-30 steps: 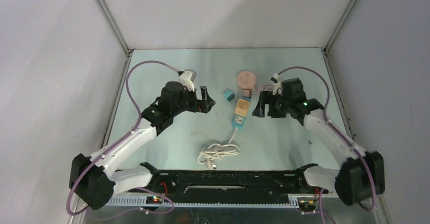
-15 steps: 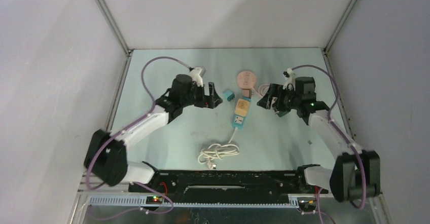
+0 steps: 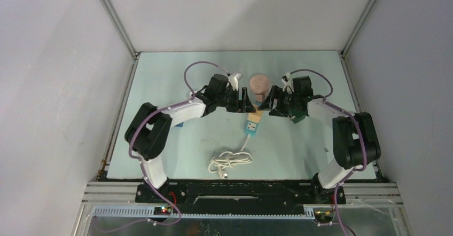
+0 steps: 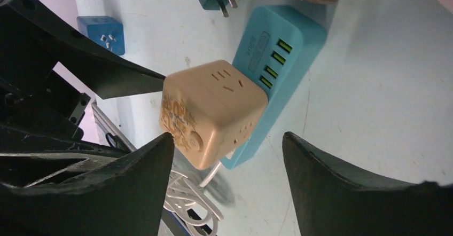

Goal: Insert the plug
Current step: Pick up the plug from the center of the board.

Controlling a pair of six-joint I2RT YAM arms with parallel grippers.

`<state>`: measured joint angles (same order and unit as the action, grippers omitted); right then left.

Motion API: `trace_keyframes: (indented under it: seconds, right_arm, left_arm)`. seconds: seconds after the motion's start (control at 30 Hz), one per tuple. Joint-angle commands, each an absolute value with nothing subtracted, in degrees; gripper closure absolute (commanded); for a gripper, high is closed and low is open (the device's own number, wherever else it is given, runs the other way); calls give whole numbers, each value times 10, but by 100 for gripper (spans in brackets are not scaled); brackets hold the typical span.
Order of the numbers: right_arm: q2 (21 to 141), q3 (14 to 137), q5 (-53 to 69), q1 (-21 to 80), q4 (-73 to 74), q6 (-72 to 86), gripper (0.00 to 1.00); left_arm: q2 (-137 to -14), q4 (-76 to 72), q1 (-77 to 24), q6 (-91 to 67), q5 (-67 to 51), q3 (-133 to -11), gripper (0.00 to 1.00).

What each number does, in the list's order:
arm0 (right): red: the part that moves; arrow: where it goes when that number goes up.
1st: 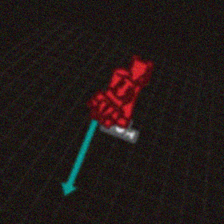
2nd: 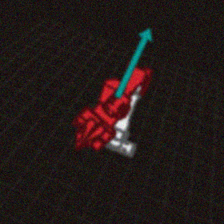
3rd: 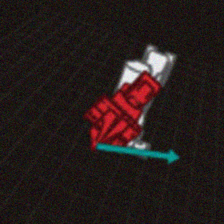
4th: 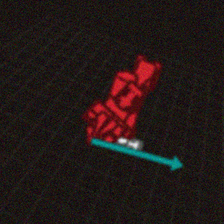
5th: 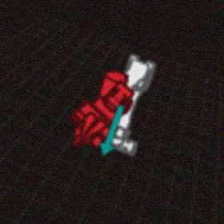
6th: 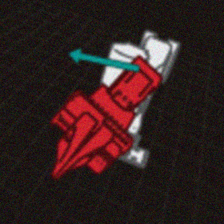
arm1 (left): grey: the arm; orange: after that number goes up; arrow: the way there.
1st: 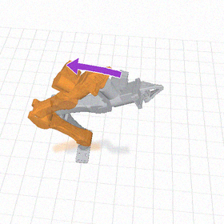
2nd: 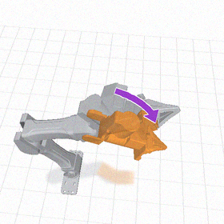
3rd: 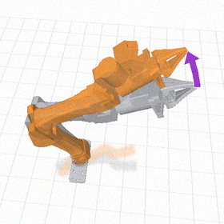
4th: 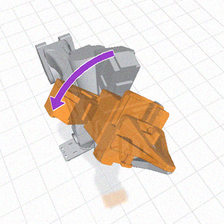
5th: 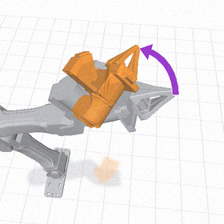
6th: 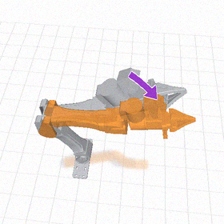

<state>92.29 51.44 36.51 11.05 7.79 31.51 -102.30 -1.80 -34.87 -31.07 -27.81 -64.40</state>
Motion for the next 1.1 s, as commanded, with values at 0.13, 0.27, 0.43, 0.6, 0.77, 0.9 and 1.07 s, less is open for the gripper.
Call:
trace_keyframes:
  seconds: [0.13,0.27,0.43,0.6,0.77,0.9,1.07]
  right_arm:
    - [969,556,385,121,56,335,31]
    - [973,556,376,129,66,329,38]
    - [987,556,354,136,71,323,45]
    - [1000,557,324,151,97,308,53]
    - [1000,556,275,171,138,287,58]
    - [1011,549,255,184,147,284,59]
    - [1021,531,231,199,147,284,60]
  left_arm:
    - [-1078,-24,-346,-323,-276,-721,34]
    - [-1100,-4,-344,-318,-256,-730,44]
    - [-1122,16,-343,-306,-239,-726,57]
    - [-1133,33,-343,-296,-206,-708,67]
    - [-1129,19,-347,-297,-187,-661,70]
    - [-1144,16,-356,-292,-175,-645,71]
    - [-1150,-15,-357,-302,-153,-611,72]
